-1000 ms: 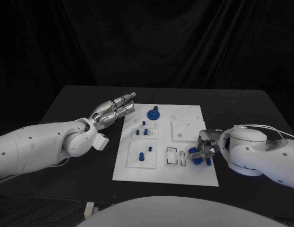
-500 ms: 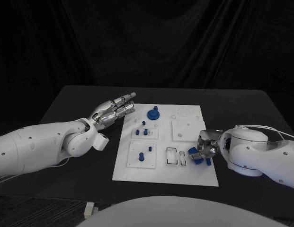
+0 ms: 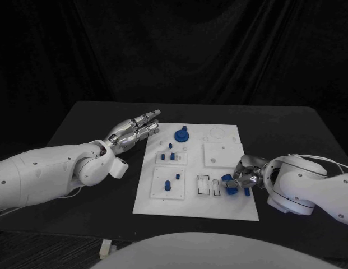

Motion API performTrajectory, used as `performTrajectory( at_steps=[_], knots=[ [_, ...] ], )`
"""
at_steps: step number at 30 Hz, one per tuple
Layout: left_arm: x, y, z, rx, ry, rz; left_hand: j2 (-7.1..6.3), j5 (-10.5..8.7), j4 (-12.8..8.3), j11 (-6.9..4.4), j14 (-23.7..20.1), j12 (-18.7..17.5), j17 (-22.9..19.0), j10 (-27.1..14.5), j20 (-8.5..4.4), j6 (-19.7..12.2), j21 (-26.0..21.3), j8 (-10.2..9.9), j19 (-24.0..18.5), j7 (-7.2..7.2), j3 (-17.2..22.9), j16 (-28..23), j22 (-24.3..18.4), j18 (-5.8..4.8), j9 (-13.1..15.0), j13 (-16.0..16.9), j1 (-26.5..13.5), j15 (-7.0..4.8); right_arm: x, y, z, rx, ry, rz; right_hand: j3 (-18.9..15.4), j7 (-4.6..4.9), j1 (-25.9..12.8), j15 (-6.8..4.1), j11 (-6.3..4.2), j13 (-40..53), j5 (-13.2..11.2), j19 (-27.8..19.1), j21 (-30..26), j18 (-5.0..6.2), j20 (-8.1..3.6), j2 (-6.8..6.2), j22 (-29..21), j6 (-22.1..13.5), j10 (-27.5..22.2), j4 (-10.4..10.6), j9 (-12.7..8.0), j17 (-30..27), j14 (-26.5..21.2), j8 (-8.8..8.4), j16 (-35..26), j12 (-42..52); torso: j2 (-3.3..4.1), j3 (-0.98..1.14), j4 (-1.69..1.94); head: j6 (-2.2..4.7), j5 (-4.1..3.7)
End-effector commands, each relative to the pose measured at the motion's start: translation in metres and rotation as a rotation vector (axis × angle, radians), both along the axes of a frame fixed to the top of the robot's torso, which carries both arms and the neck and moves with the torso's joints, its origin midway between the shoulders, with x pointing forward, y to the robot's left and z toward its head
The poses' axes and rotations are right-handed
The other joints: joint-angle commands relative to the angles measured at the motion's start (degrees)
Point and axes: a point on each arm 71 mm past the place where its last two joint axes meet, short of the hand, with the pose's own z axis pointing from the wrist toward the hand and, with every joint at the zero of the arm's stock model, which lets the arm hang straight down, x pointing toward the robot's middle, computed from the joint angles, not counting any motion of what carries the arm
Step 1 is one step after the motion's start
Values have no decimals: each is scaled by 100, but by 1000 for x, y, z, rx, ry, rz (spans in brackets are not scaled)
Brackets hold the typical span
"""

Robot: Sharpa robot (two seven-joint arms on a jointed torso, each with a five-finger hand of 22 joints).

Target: Assemble the parts on the task board

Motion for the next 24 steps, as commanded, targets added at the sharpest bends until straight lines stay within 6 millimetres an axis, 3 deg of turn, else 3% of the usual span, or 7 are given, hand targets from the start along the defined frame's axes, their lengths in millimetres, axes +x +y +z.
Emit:
performTrajectory(
  at_steps=[1,15,24],
  knots=[
    [-1,-2,0,-19,-3,-8,30,21,-20,57,-8,-20,-4,3,15,-10,9,15,34,7,10,-18,1,50,3,-5,-1,43,0,0,3,112,44,-127,1020,-52,162,-30,0,1507,385,469,27,-15,38,170,1409,7,607,-992,141,1295,570,37,-25,15,0,0,2,-1,-13],
    [-1,-2,0,-19,-2,-7,30,19,-22,62,-7,-20,-4,3,15,-17,10,14,36,3,10,-17,3,50,2,-5,-4,46,-1,10,1,156,122,-158,1089,-50,-24,-28,1,1507,31,462,14,-11,39,221,1404,-79,607,-1018,182,1263,565,67,-37,15,4,1,5,-1,25],
    [-1,-2,0,-20,-2,-9,30,19,-22,62,-7,-20,-4,3,15,-17,10,14,36,3,10,-17,3,50,2,-5,-4,46,-1,26,0,160,138,-121,1094,-53,-160,-26,1,1507,-297,461,14,-11,42,247,1403,-97,607,-999,181,1248,562,82,-41,15,1,-2,5,-1,-15]
  ],
)
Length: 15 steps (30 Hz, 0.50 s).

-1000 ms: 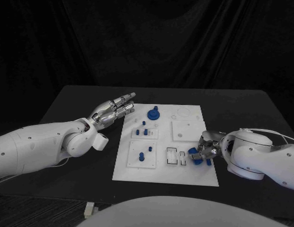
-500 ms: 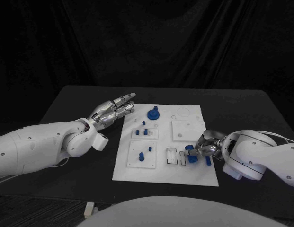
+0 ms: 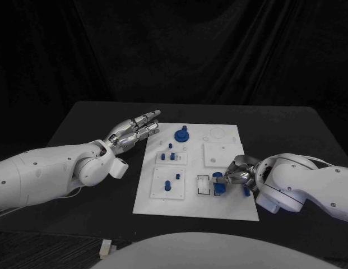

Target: Assemble the parts on the task board

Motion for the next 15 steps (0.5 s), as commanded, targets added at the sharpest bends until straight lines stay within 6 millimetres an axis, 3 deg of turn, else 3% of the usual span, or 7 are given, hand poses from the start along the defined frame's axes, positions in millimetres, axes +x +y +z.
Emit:
performTrajectory(
  at_steps=[1,15],
  knots=[
    [-1,-2,1,-19,-3,-8,30,19,-22,47,-7,-20,-7,-12,15,-17,10,14,36,3,10,-17,3,50,2,-8,-4,46,0,4,0,9,15,0,1057,11,1,-42,2,1508,-49,460,12,-10,43,67,1403,-41,608,-1026,91,1248,566,28,-20,15,1,-1,1,-1,-3],
    [0,-2,0,-20,-1,-11,31,18,-28,55,-4,-20,-6,-12,16,-26,11,12,37,-6,11,-16,3,48,0,-8,-9,54,2,18,-1,12,18,27,1015,18,-191,-32,10,1508,-618,457,7,-9,53,103,1402,-46,608,-930,36,1238,564,17,-22,15,3,0,-3,-1,19]
  ],
)
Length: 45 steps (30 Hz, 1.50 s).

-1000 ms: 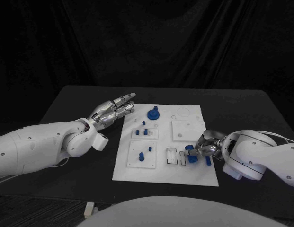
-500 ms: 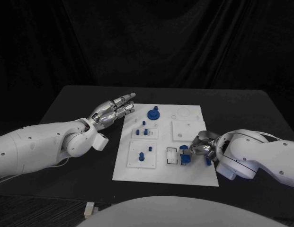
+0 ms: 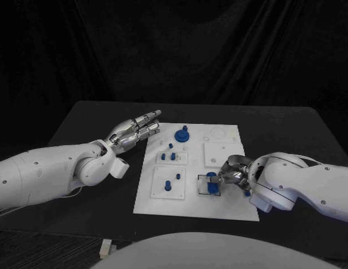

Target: Assemble the parts on the task board

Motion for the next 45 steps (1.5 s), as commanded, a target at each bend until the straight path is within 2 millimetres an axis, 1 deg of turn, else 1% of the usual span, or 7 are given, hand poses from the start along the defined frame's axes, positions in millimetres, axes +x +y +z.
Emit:
performTrajectory(
  at_steps=[1,10,12,16,28,31,45],
  knots=[
    [-1,-2,0,-19,-2,-9,31,19,-30,35,-2,-20,-6,11,17,-26,12,12,40,-7,12,-15,7,48,0,-10,-9,57,0,2,0,-2,8,5,992,-10,-85,-36,11,1509,-153,457,7,-10,53,-8,1402,-14,608,-939,-30,1234,561,-3,-23,15,2,1,-5,-1,-2],
    [0,-2,0,-20,0,-10,31,19,-30,35,-2,-20,-6,11,17,-26,12,12,40,-7,12,-15,7,48,0,-10,-9,57,0,8,-1,-3,14,21,959,-2,-157,-31,17,1509,-296,453,0,-8,57,0,1400,-20,608,-882,-51,1224,559,-13,-27,15,1,1,-2,-1,-23],
    [0,-2,0,-20,0,-11,31,19,-30,35,-2,-20,-6,11,17,-26,12,12,40,-7,12,-15,7,48,0,-10,-9,57,0,9,-1,-8,20,27,858,8,-269,-22,26,1509,-883,454,1,-8,65,-15,1400,-15,608,-786,-75,1228,560,-19,-24,15,1,1,-2,-1,-15],
    [-1,-2,0,-20,2,-13,33,21,-34,37,-2,-20,-6,11,17,-28,12,11,40,-8,14,-15,5,48,0,-10,-9,62,-1,10,-2,-18,32,39,730,30,-368,-6,45,1509,-1327,445,-16,-3,78,-32,1394,-33,608,-679,-111,1218,558,-38,-27,15,0,1,-1,-1,6],
    [-1,-3,-1,-20,6,-16,35,22,-38,38,0,-20,-5,11,18,-27,14,11,43,-5,18,-14,8,47,0,-10,-10,70,-1,13,-4,-36,53,61,448,60,-507,22,70,1509,-1927,440,-28,0,105,-76,1390,-48,608,-498,-164,1200,555,-45,-31,15,0,1,-5,-1,7],
    [-1,-3,-1,-20,7,-16,35,22,-38,38,0,-20,-5,11,18,-27,14,11,43,-5,18,-14,8,47,0,-10,-10,70,0,13,-5,-35,53,60,274,60,-650,32,72,1509,-2326,444,-22,-2,117,-102,1392,-57,608,-356,-173,1195,554,-36,-32,15,1,3,-5,-1,9],
    [-1,-3,-2,-19,13,-19,40,25,-43,36,0,-20,-5,11,18,-23,15,12,45,4,22,-14,8,45,1,-10,-11,78,2,9,-4,-27,35,35,130,52,-829,30,67,1509,-2377,437,-36,2,120,74,1387,-40,608,-98,-175,1165,548,2,-42,15,-3,3,-4,-1,2]
  ],
)
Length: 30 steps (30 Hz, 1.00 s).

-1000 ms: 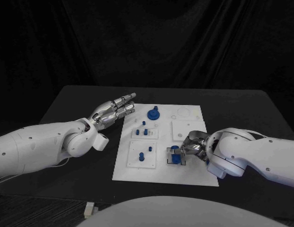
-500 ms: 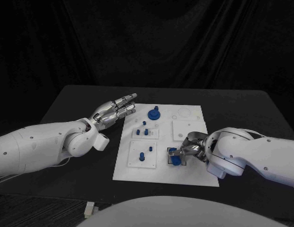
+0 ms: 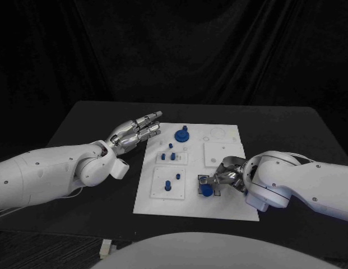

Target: Assemble the parts on the task board

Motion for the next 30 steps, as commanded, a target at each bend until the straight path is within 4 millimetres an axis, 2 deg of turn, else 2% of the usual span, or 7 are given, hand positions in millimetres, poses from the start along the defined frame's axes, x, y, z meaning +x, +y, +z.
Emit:
performTrajectory(
  at_steps=[1,9,16,22,26,27,30],
  knots=[
    [-1,-2,0,-17,1,-9,40,25,-26,39,0,-20,-9,12,-3,-23,15,12,23,4,5,-14,8,44,1,-8,-11,36,0,-2,0,-4,-4,-17,-22,8,-67,31,23,1506,53,437,-32,2,37,84,1385,9,607,82,-7,1162,547,29,-20,15,-4,0,0,-1,2],
    [-1,-2,0,-17,3,-10,47,34,-33,35,1,-20,-9,12,-2,-18,16,14,25,15,12,-13,9,43,2,-8,-9,42,0,-4,3,33,-38,-36,-108,-4,-200,22,13,1506,181,437,-33,3,29,194,1385,37,607,278,-15,1160,547,55,-20,15,-2,-1,0,-1,5],
    [-1,-1,0,-15,5,-8,47,34,-33,35,1,-20,-9,12,-2,-18,16,14,25,15,12,-13,9,43,2,-8,-9,42,-4,-5,14,143,-125,-39,-232,-9,-184,24,6,1506,-60,448,-14,-3,29,107,1393,29,607,344,-9,1196,554,82,-6,15,-3,2,1,-1,32],
    [-1,0,0,-14,5,-7,57,43,-43,30,1,-20,-9,12,-2,-13,17,15,28,31,22,-13,11,41,3,-8,-4,47,-9,-7,22,176,-202,6,-249,-26,57,4,-6,1506,-62,463,12,-10,13,59,1403,32,607,243,67,1238,562,191,11,15,-5,0,-2,-1,29],
    [-1,0,0,-14,6,-8,57,43,-43,30,1,-20,-9,12,-2,-13,17,15,28,31,22,-13,11,41,3,-8,-4,47,-13,-7,24,159,-212,81,-279,-58,405,-11,-36,1506,-80,470,27,-15,-4,-26,1409,3,607,73,248,1263,566,389,20,15,-2,0,-2,-1,18],
    [-1,0,0,-14,6,-8,58,45,-46,29,1,-20,-8,12,-2,-11,18,16,29,33,24,-13,12,41,3,-8,-3,48,-14,-8,23,150,-209,106,-258,-76,582,-15,-51,1506,65,468,24,-14,-6,-46,1407,-9,607,-34,329,1270,568,470,23,15,1,0,-2,-1,23],
    [-1,-1,0,-15,6,-9,58,45,-46,29,1,-20,-8,12,-2,-11,18,16,29,33,24,-13,12,41,3,-8,-3,48,-18,-9,21,124,-210,161,-305,-123,828,-29,-92,1506,-23,459,8,-9,-17,-120,1401,-44,607,-163,643,1250,563,772,16,15,2,2,-4,-1,34]
  ],
)
